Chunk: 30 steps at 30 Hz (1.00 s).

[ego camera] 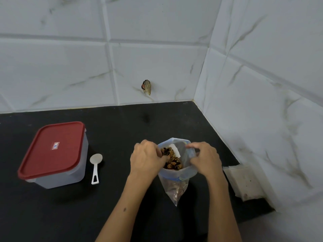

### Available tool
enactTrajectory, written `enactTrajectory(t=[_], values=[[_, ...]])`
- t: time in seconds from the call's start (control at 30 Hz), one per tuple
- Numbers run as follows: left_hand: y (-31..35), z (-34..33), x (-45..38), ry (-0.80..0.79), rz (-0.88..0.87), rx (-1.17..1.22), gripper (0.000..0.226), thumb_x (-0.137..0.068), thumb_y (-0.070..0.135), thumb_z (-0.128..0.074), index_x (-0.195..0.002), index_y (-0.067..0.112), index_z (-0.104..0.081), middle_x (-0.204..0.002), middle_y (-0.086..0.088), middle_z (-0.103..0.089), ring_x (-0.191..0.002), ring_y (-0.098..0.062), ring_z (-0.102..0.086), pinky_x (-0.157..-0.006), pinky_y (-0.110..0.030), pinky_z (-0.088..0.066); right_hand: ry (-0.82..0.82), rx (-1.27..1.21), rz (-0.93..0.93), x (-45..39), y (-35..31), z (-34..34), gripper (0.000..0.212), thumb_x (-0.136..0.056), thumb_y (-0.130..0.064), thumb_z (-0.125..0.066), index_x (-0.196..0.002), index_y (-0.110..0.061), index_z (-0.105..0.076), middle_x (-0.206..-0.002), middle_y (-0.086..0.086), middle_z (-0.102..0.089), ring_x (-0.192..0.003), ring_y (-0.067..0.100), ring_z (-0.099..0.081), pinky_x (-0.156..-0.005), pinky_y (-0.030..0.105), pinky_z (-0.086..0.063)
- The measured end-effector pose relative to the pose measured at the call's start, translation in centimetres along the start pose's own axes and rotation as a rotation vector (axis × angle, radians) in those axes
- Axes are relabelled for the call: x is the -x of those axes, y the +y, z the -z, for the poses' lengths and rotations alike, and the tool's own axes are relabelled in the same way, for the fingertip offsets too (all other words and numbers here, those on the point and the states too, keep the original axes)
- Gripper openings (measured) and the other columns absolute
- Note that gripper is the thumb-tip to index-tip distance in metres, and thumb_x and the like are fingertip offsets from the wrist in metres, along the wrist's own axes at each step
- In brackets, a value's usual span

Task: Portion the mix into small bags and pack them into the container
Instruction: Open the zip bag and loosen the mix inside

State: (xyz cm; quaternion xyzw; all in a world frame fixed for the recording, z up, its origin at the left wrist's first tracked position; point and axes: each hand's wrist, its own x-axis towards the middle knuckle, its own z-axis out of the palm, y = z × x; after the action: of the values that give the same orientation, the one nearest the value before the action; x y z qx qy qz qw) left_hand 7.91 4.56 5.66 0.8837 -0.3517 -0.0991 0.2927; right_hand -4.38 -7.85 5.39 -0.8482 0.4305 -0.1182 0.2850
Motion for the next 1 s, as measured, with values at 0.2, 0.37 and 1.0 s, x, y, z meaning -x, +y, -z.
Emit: enactTrajectory(t=[0.2,0.37,1.0], values=[[1.4,-0.3,-1.6,0.137,-0.024,0.025,0.035,-0.076,0.037,-0.074,-0.095,0.017,-0.052,-0.094,0.003,-0.053,-0.087,-0.016,-0.054,-0.073,-0.030,-0.051,-0.095,-0.364,0.046,-1.7,-0.7,0.2,0.040,-0.076,-0.014,-0.072,-0.109,-0.024,-0.053,-0.109,-0.007,-0.055,-0.099,0.006,-0.053,-0.076,0.021,-0.046],[1.0,-1.0,-4.0,-0.058,0.050,0.095,0.019,-0.085,0.024,-0.069,-0.100,0.013,-0.068,-0.099,-0.004,-0.066,-0.093,-0.020,-0.063,-0.077,-0.033,-0.055,-0.035,-0.051,0.092,-3.7,-1.2,-1.4,0.033,-0.084,-0.023,-0.067,-0.116,-0.023,-0.058,-0.113,-0.004,-0.053,-0.100,0.012,-0.055,-0.086,0.031,-0.049],[-0.8,-2.9,-6.6,-0.615,0.767,1.197,0.034,-0.098,0.027,-0.048,-0.074,0.007,-0.059,-0.068,-0.011,-0.062,-0.068,-0.022,-0.057,-0.062,-0.038,-0.048,-0.640,-0.891,-0.436,-7.2,0.3,-1.8,0.017,-0.079,-0.028,-0.054,-0.078,-0.012,-0.058,-0.081,0.011,-0.055,-0.077,0.021,-0.054,-0.084,0.039,-0.043]])
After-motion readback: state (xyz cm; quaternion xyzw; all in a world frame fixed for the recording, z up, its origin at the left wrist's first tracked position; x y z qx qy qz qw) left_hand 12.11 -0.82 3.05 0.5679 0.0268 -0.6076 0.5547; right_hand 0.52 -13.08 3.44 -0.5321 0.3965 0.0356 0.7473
